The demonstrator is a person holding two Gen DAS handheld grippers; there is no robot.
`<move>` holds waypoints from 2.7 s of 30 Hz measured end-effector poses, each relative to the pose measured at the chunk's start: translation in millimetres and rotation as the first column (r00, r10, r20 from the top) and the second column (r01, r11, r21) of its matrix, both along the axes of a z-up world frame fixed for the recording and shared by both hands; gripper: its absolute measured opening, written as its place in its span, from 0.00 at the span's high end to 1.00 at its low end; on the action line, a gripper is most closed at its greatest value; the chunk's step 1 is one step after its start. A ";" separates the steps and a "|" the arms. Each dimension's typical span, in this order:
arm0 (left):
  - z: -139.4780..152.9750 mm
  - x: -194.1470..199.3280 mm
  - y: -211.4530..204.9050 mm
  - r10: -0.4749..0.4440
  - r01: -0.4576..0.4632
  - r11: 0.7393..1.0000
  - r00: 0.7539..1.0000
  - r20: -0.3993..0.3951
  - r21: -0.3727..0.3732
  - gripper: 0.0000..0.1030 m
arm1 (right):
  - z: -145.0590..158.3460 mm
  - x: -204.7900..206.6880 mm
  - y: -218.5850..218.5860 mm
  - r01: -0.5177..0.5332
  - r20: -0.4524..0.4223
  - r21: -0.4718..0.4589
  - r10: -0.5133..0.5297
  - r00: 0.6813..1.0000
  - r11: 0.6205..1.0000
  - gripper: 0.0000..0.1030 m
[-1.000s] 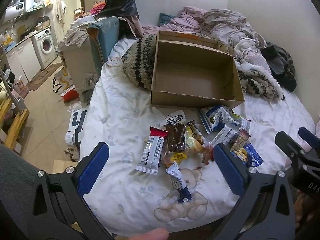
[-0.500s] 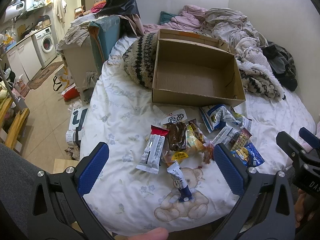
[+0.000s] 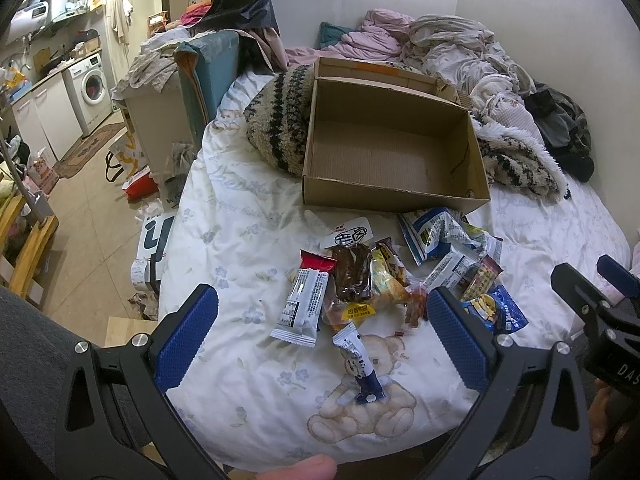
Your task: Organize snacks
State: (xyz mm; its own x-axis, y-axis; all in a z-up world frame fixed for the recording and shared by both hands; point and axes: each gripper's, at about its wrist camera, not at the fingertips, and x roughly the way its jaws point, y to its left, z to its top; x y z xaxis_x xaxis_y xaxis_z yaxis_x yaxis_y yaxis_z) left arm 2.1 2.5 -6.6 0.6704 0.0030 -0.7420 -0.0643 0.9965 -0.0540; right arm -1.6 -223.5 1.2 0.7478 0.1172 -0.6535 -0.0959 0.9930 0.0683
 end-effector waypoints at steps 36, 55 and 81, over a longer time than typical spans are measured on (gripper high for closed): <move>-0.1 0.1 0.8 0.000 0.000 1.000 1.000 0.000 -0.001 0.00 | -0.4 0.5 0.6 0.000 -0.004 0.001 0.000 1.000 1.000 0.00; 0.1 1.3 3.2 0.003 -0.003 1.000 1.000 -0.003 -0.001 0.00 | 1.1 0.0 -0.4 0.002 -0.006 0.010 -0.002 1.000 1.000 0.00; -15.8 45.2 22.7 0.046 -0.054 0.998 0.977 -0.209 -0.033 0.00 | -125.5 105.3 -54.6 0.271 -0.711 0.278 0.007 0.704 0.921 0.00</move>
